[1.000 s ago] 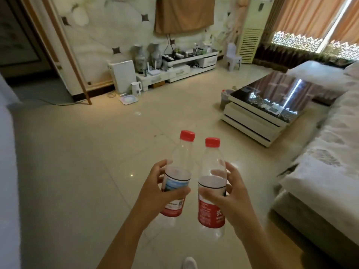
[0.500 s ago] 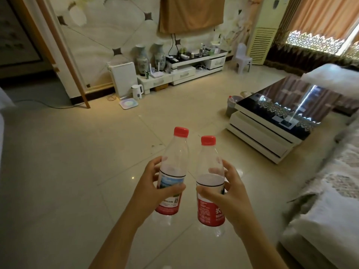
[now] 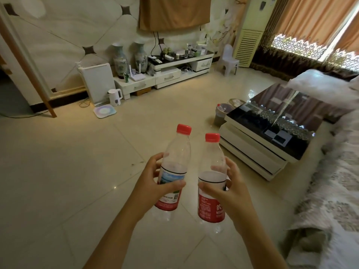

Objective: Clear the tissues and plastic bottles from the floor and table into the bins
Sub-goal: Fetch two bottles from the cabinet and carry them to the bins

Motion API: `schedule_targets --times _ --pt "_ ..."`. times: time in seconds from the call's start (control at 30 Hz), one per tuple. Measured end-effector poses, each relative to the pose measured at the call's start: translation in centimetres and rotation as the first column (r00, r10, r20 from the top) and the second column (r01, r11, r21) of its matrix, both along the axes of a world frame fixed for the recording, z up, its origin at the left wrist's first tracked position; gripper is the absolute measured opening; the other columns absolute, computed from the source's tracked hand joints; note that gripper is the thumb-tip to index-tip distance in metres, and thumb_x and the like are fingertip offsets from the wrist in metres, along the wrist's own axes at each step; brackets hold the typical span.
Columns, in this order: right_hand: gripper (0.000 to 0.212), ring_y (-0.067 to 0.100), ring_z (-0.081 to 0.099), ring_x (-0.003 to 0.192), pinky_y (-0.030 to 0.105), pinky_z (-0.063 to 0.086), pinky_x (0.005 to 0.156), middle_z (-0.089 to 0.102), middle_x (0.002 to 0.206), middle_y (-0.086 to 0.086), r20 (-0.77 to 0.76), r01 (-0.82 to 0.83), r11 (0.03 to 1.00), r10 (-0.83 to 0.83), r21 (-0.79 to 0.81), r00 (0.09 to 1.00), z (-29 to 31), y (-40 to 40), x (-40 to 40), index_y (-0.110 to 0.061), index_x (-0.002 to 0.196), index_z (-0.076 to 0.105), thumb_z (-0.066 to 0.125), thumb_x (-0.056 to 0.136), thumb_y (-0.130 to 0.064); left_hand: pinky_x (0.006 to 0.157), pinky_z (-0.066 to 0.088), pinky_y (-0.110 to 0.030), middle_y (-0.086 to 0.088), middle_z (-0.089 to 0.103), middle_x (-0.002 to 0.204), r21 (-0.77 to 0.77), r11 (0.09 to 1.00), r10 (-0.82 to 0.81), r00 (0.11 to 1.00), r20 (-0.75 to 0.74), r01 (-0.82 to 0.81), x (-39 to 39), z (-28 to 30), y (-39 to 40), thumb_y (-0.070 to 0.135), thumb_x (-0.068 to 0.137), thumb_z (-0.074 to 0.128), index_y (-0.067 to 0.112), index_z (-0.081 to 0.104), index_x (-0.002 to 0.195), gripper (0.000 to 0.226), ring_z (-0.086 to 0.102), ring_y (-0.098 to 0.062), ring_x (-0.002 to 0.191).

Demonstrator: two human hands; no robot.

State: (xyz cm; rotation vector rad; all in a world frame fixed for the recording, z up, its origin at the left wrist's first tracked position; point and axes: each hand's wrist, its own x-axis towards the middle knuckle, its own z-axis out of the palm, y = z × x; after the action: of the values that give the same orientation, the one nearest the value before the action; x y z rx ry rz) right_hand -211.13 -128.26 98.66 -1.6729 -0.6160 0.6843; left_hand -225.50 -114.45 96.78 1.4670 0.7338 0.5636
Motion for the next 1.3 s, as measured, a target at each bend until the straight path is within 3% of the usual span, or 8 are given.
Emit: schedule_targets --times 0.1,0.3,0.6,0.7,0.87,1.03,1.3 --pt "0.084 0.007 0.057 0.099 0.023 0.047 0.071 0.056 0.118 -0.015 0.012 0.038 0.999 -0.038 0.005 0.999 0.5 3.7 3.7 -0.037 0.136 0.035 0.081 0.068 -0.015 0.078 0.052 -0.022 0.017 0.059 0.119 0.004 1.0 -0.016 1.0 0.009 0.016 4.0 0.3 4.1 0.037 0.053 0.082 0.044 0.043 0.124 0.082 0.059 -0.006 0.107" --pt "0.085 0.011 0.058 0.102 0.044 0.051 0.089 0.056 0.12 -0.012 0.008 0.026 0.999 -0.026 -0.035 1.0 -0.2 12.8 11.2 -0.036 0.137 0.035 0.082 0.068 -0.016 0.079 0.055 -0.024 0.015 0.061 0.119 0.009 1.0 0.001 1.0 0.023 -0.001 11.0 -0.5 12.8 0.036 0.055 0.089 0.045 0.045 0.124 0.082 0.061 -0.009 0.108" --pt "0.084 0.012 0.06 0.101 0.043 0.05 0.089 0.059 0.117 -0.013 0.004 -0.1 0.995 0.1 -0.017 0.995 -0.3 30.3 24.6 -0.038 0.134 0.038 0.082 0.066 -0.018 0.072 0.054 -0.018 0.016 0.061 0.117 -0.015 0.989 0.145 0.989 0.027 -0.145 23.0 -0.7 28.3 0.036 0.055 0.088 0.051 0.045 0.118 0.078 0.062 -0.008 0.106" --pt "0.082 0.009 0.06 0.098 0.036 0.049 0.084 0.058 0.114 -0.017 0.006 -0.127 0.992 0.127 -0.009 0.992 0.5 35.8 28.3 -0.041 0.131 0.037 0.082 0.066 -0.018 0.079 0.054 -0.024 0.017 0.062 0.117 -0.011 0.985 0.172 0.985 0.013 -0.172 26.3 -0.1 33.6 0.043 0.051 0.088 0.053 0.045 0.12 0.082 0.062 -0.008 0.107" --pt "0.075 0.009 0.061 0.094 0.026 0.047 0.073 0.059 0.11 -0.018 -0.003 -0.162 0.987 0.162 -0.016 0.987 0.4 44.0 33.1 -0.051 0.118 0.038 0.082 0.066 -0.019 0.077 0.052 -0.021 0.018 0.061 0.117 -0.028 0.979 0.201 0.979 0.009 -0.201 30.6 0.0 41.2 0.041 0.053 0.088 0.051 0.044 0.123 0.084 0.061 -0.005 0.107" --pt "0.079 0.009 0.063 0.096 0.038 0.051 0.083 0.062 0.109 -0.018 -0.017 -0.142 0.989 0.141 -0.044 0.99 -0.8 52.8 37.3 -0.044 0.127 0.039 0.083 0.065 -0.02 0.074 0.052 -0.019 0.014 0.062 0.119 -0.035 0.98 0.194 0.981 0.003 -0.193 34.5 -1.0 50.3 0.031 0.06 0.086 0.048 0.044 0.124 0.079 0.062 -0.001 0.104" --pt "0.075 0.008 0.064 0.093 0.031 0.052 0.076 0.062 0.11 -0.015 -0.004 -0.041 0.998 0.041 -0.04 0.999 -0.4 67.8 43.9 -0.037 0.126 0.042 0.082 0.067 -0.016 0.079 0.05 -0.02 0.016 0.059 0.121 -0.024 0.997 0.071 0.996 -0.047 -0.072 41.4 -0.9 67.1 0.03 0.064 0.086 0.053 0.041 0.125 0.079 0.059 -0.003 0.108"
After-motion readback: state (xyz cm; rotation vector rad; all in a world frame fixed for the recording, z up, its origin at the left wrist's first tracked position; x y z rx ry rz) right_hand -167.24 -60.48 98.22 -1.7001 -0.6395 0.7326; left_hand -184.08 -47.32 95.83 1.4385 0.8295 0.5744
